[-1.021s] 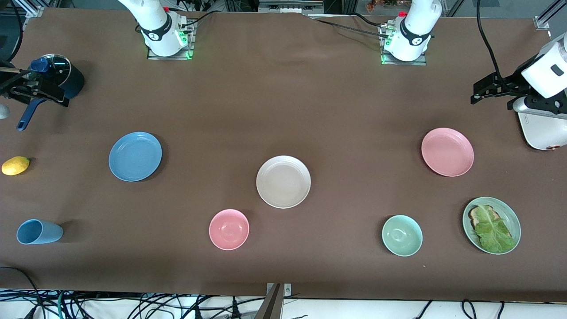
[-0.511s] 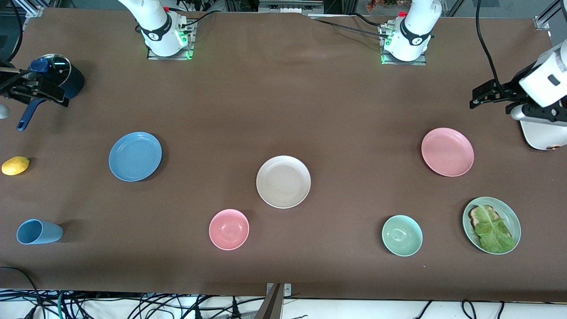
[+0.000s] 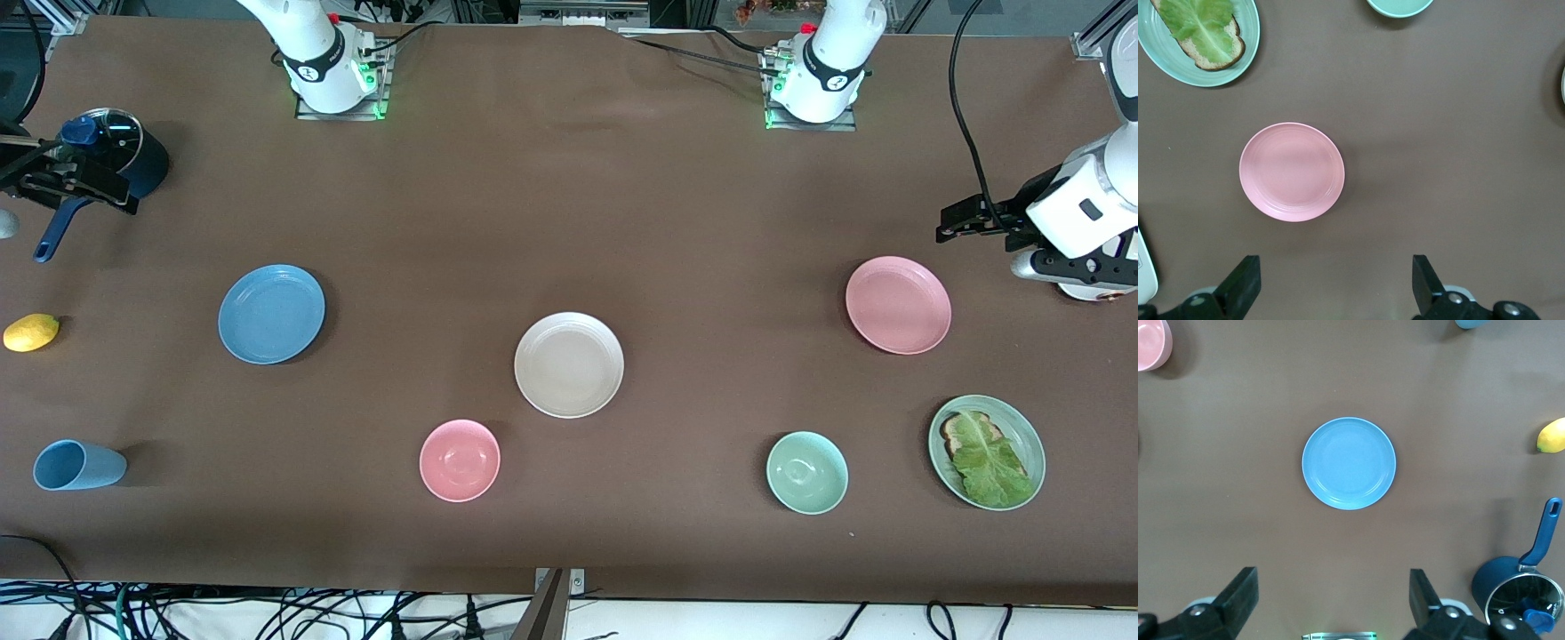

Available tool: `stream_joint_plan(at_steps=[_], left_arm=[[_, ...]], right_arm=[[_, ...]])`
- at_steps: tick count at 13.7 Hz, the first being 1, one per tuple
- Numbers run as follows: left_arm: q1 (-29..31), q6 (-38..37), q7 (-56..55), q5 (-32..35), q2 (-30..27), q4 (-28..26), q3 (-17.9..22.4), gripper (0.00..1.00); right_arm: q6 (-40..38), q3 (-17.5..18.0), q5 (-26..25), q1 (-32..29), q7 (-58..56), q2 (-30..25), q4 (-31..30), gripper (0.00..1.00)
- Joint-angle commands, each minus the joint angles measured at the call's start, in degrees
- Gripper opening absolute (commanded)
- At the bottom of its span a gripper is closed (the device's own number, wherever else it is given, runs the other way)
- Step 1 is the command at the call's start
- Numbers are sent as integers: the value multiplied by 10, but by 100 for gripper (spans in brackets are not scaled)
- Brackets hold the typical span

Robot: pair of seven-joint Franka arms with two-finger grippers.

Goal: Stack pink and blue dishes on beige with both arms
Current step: 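Move the left gripper down toward the rim of the pink plate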

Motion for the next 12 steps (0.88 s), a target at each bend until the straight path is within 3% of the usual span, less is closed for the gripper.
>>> stream_joint_plan(at_steps=[1,6,12], left_arm=[[1,-8,3,19,10,14,-3,100],[9,-8,9,18,25,14,-2,100],[31,21,11,14,82,13,-2,100]], right_arm=[[-7,-5,8,2,-7,0,7,100],[-8,-5,8,2,-7,0,7,100],[-8,-5,8,2,-7,0,7,100]])
